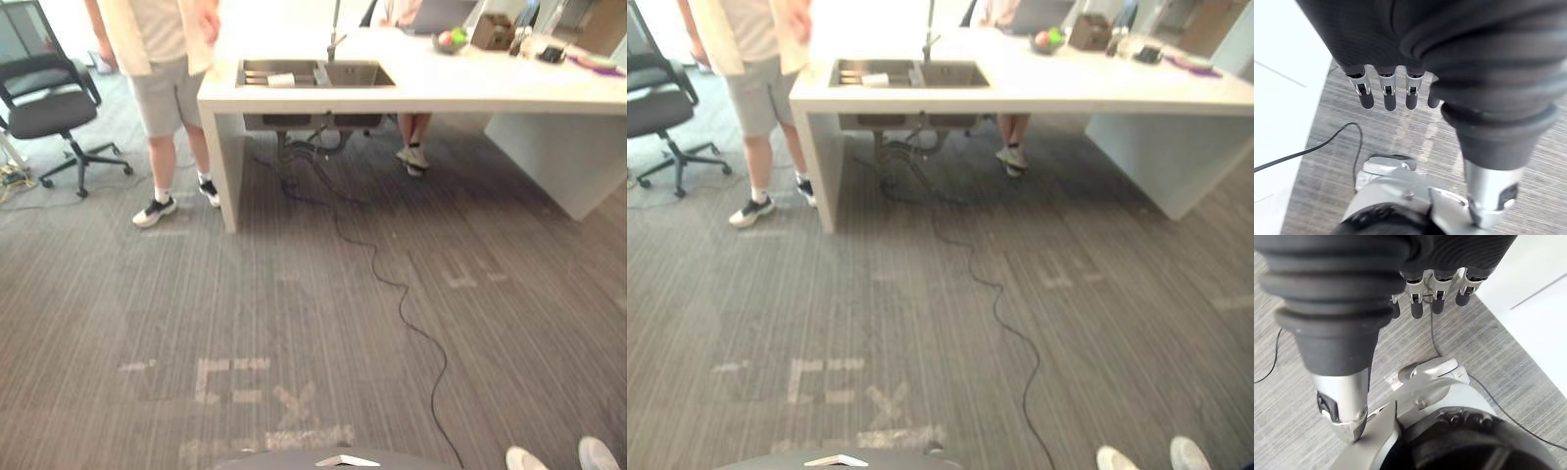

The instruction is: Walk over to the sink, pick up the cup, carry it to the dishwasher, place the cup inside the dishwasher, then close the dishwasher door

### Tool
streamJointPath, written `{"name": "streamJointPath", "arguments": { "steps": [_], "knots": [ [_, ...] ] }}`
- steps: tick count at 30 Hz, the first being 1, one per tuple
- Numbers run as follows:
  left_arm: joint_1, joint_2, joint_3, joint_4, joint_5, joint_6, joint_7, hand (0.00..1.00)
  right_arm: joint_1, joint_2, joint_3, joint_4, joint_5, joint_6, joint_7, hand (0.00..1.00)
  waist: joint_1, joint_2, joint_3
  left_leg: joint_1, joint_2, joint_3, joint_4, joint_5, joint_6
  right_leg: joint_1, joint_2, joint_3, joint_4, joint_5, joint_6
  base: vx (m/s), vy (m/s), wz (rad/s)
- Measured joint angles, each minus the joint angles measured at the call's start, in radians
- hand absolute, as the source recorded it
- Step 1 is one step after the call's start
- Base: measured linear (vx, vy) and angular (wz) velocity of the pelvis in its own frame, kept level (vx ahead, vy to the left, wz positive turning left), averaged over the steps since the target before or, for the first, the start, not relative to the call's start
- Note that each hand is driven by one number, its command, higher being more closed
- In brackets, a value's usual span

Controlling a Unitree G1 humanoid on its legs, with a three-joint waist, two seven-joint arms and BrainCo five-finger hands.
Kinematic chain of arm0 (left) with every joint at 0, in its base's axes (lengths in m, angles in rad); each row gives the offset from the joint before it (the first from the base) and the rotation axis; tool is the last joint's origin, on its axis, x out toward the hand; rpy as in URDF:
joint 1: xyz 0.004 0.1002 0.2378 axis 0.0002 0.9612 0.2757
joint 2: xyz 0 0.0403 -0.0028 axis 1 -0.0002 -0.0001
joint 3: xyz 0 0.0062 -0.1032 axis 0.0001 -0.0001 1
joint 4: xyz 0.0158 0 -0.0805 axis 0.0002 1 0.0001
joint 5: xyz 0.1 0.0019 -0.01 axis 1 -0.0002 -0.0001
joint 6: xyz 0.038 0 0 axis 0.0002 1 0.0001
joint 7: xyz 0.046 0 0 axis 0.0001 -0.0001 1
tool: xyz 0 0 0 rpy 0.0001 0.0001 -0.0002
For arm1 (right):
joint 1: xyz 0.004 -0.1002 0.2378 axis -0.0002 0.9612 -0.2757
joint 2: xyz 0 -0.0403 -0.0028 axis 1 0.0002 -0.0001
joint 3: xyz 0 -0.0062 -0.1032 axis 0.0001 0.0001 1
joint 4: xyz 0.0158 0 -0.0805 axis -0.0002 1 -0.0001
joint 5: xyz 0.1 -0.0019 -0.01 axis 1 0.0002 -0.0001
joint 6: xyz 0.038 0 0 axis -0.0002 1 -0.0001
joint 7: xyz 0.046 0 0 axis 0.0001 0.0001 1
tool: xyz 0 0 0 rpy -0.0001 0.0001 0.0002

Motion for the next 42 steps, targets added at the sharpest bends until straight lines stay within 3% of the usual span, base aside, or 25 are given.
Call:
{"name": "streamJointPath", "arguments": {
  "steps": [1, 2, 4, 6, 9, 12, 16, 21, 23, 27, 31, 35, 42],
  "knots": [
    [-0.005, 0.002, 0.004, 0.012, -0.033, 0.018, -0.021, 0.00, -0.004, 0.000, -0.002, 0.005, -0.006, -0.002, 0.011, 0.00, 0.000, 0.013, 0.019, 0.014, 0.001, 0.000, -0.024, 0.012, 0.000, 0.011, 0.006, -0.002, -0.021, 0.006, -0.003, 0.03, -0.038, 0.00],
    [-0.006, 0.003, 0.004, 0.021, -0.083, 0.022, -0.023, 0.00, -0.012, 0.000, -0.002, 0.017, -0.018, -0.014, 0.014, 0.00, -0.001, 0.002, 0.019, 0.033, 0.002, 0.001, -0.051, 0.024, -0.001, 0.025, 0.011, -0.009, -0.037, 0.013, 0.004, 0.05, -0.050, 0.02],
    [-0.006, 0.001, 0.004, 0.023, -0.149, 0.021, -0.027, 0.00, -0.016, -0.001, -0.002, 0.018, -0.019, -0.042, 0.013, 0.00, 0.001, 0.009, 0.028, 0.068, 0.005, -0.004, -0.090, 0.042, -0.007, 0.052, 0.020, -0.022, -0.066, 0.014, 0.003, 0.10, -0.065, 0.10],
    [-0.008, 0.001, 0.004, 0.023, -0.150, 0.018, -0.036, 0.00, -0.024, 0.000, -0.001, 0.017, -0.019, -0.051, 0.010, 0.00, 0.002, 0.009, 0.029, 0.078, 0.006, -0.005, -0.103, 0.053, -0.005, 0.060, 0.024, -0.028, -0.077, 0.015, 0.002, 0.12, -0.062, 0.08],
    [-0.019, -0.002, 0.004, 0.017, -0.130, -0.031, -0.110, 0.00, -0.064, -0.001, 0.000, 0.012, -0.073, -0.111, 0.007, 0.00, 0.005, 0.013, 0.043, 0.097, 0.012, -0.006, -0.120, 0.060, -0.018, 0.074, 0.032, -0.036, -0.079, 0.011, 0.007, 0.04, -0.044, 0.02],
    [-0.040, -0.005, -0.001, 0.004, -0.150, -0.090, -0.154, 0.00, -0.094, 0.002, -0.001, -0.002, -0.058, -0.151, 0.007, 0.00, 0.009, 0.013, 0.044, 0.105, 0.012, -0.006, -0.132, 0.064, -0.025, 0.076, 0.032, -0.055, -0.079, 0.011, 0.008, 0.00, -0.012, 0.00],
    [-0.052, -0.005, -0.036, -0.009, -0.175, -0.152, -0.142, 0.00, -0.133, 0.043, -0.003, -0.022, -0.033, -0.213, 0.035, 0.00, 0.009, 0.012, 0.045, 0.107, 0.011, -0.009, -0.132, 0.067, -0.028, 0.081, 0.030, -0.062, -0.079, 0.010, 0.009, -0.06, -0.019, 0.04],
    [-0.054, -0.030, -0.038, -0.065, -0.153, -0.270, -0.095, 0.00, -0.138, 0.057, -0.040, -0.021, -0.001, -0.244, 0.090, 0.00, 0.017, 0.011, 0.048, 0.122, 0.003, -0.032, -0.154, 0.086, -0.018, 0.105, 0.023, -0.095, -0.079, 0.005, 0.013, -0.08, -0.013, 0.18],
    [-0.058, -0.035, -0.038, -0.072, -0.130, -0.288, -0.081, 0.00, -0.137, 0.059, -0.042, -0.021, 0.002, -0.250, 0.116, 0.00, 0.018, 0.007, 0.050, 0.122, 0.002, -0.033, -0.159, 0.086, -0.018, 0.104, 0.022, -0.099, -0.075, 0.001, 0.015, -0.08, -0.005, 0.03],
    [-0.067, -0.034, -0.036, -0.080, -0.055, -0.286, -0.063, 0.00, -0.114, 0.065, -0.071, -0.019, 0.017, -0.242, 0.152, 0.00, 0.018, 0.005, 0.050, 0.121, 0.001, -0.035, -0.160, 0.087, -0.016, 0.106, 0.021, -0.106, -0.074, 0.000, 0.013, -0.06, -0.004, 0.02],
    [-0.082, -0.033, -0.033, -0.071, 0.013, -0.250, -0.059, 0.00, -0.085, 0.075, -0.125, 0.001, 0.021, -0.214, 0.164, 0.00, 0.018, 0.005, 0.050, 0.124, 0.001, -0.036, -0.161, 0.088, -0.015, 0.110, 0.022, -0.107, -0.079, 0.001, 0.013, 0.00, 0.000, 0.00],
    [-0.094, -0.034, -0.008, -0.022, 0.009, -0.225, -0.019, 0.00, -0.086, 0.077, -0.182, 0.023, 0.000, -0.193, 0.159, 0.00, 0.014, 0.003, 0.051, 0.142, 0.002, -0.035, -0.161, 0.088, -0.014, 0.129, 0.023, -0.107, -0.080, 0.004, 0.007, 0.00, 0.000, 0.00],
    [-0.093, -0.029, 0.006, 0.028, -0.007, -0.224, 0.016, 0.00, -0.088, 0.077, -0.192, 0.037, -0.023, -0.192, 0.164, 0.00, 0.015, -0.004, 0.054, 0.141, 0.002, -0.037, -0.161, 0.088, -0.014, 0.131, 0.023, -0.111, -0.083, 0.002, 0.006, -0.02, -0.007, 0.01]
  ]
}}
